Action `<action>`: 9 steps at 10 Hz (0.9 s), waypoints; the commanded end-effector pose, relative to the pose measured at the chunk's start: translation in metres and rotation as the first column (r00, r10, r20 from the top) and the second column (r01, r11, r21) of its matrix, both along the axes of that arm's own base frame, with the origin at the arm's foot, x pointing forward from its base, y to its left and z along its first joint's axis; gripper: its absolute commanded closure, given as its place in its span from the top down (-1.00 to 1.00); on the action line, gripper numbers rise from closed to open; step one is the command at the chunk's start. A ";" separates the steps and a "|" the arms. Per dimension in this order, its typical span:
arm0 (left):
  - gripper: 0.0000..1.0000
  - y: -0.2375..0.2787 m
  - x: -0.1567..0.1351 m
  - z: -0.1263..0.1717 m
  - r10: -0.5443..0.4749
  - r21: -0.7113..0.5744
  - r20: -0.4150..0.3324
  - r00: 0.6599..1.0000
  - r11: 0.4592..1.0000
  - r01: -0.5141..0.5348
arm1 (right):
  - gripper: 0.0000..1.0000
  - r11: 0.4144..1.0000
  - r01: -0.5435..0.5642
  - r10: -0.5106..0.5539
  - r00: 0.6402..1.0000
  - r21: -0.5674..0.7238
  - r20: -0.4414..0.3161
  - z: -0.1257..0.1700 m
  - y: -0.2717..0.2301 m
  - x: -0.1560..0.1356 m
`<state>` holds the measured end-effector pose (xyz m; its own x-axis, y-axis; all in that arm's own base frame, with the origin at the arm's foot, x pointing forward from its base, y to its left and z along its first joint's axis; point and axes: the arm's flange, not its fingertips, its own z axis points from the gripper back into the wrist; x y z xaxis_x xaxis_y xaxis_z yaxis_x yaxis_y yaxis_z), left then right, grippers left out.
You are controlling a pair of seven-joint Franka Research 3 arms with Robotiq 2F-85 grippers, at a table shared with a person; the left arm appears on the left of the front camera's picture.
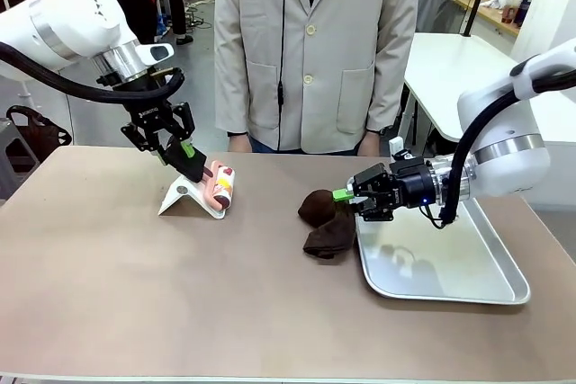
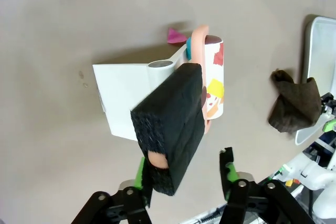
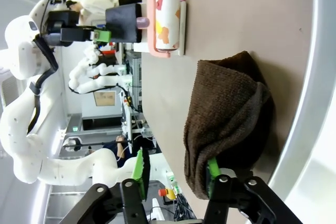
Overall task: Clean the surface of the table.
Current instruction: Return the Lint Roller and towel to their original positions.
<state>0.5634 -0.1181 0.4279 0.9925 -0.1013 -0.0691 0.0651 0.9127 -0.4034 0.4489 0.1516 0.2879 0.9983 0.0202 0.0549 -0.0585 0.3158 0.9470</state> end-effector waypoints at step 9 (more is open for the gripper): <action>1.00 0.053 -0.029 0.052 0.098 -0.132 0.106 0.989 0.988 -0.084 | 1.00 0.999 -0.010 0.009 1.000 -0.040 -0.021 0.022 -0.002 -0.009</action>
<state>0.5503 -0.0733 0.4802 0.9998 -0.0028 0.0192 0.0115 0.8803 -0.4742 0.4480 0.1513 0.2939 0.9983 0.0274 0.0522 -0.0582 0.3176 0.9464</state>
